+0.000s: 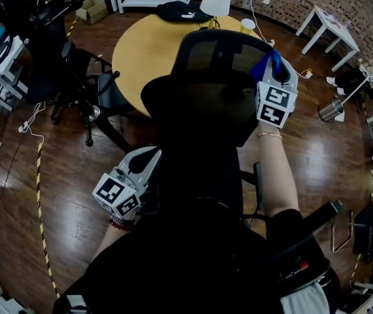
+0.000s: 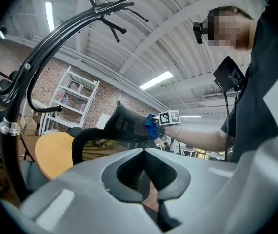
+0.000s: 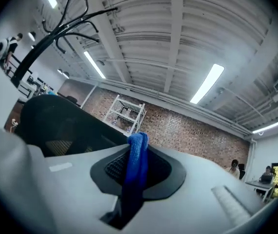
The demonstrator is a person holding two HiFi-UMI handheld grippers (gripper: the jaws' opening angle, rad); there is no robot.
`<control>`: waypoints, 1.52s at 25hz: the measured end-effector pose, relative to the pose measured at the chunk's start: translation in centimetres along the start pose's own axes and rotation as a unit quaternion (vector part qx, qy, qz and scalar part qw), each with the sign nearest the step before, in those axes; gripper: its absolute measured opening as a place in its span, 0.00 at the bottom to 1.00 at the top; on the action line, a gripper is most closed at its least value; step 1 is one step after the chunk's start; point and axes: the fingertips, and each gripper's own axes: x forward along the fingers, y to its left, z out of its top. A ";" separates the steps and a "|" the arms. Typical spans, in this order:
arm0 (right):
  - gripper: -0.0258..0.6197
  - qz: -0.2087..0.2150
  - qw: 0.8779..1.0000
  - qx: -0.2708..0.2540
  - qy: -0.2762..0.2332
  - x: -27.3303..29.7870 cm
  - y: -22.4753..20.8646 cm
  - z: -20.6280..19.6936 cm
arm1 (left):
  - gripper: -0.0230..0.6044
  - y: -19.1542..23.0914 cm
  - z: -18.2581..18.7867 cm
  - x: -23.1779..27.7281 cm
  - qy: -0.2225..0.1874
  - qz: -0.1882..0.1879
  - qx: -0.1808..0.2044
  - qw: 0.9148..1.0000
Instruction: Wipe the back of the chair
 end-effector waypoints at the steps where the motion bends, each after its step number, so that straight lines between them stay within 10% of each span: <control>1: 0.10 -0.002 1.000 -0.008 0.002 0.3 0.8 0.1 | 0.05 0.1 0.0 -0.1 -0.001 0.003 0.000 1.000; 14: 0.10 0.145 0.987 0.064 -0.038 2.2 11.7 3.8 | 0.05 0.2 -0.1 0.5 0.000 0.013 -0.006 1.000; 21: 0.09 0.267 0.951 0.130 -0.087 -0.3 19.7 7.6 | 0.05 -0.1 0.1 0.8 -0.004 0.015 -0.003 1.000; 30: 0.09 0.320 0.926 0.175 -0.095 -1.3 20.7 8.2 | 0.05 -0.6 0.4 0.2 -0.010 0.023 0.002 1.000; 33: 0.09 0.303 0.929 0.177 -0.119 -2.7 17.8 8.1 | 0.05 -1.4 0.7 0.5 -0.012 0.013 0.000 1.000; 38: 0.09 0.184 0.967 0.107 -0.136 -5.5 7.1 4.7 | 0.05 -1.6 0.1 1.5 -0.001 0.001 0.001 1.000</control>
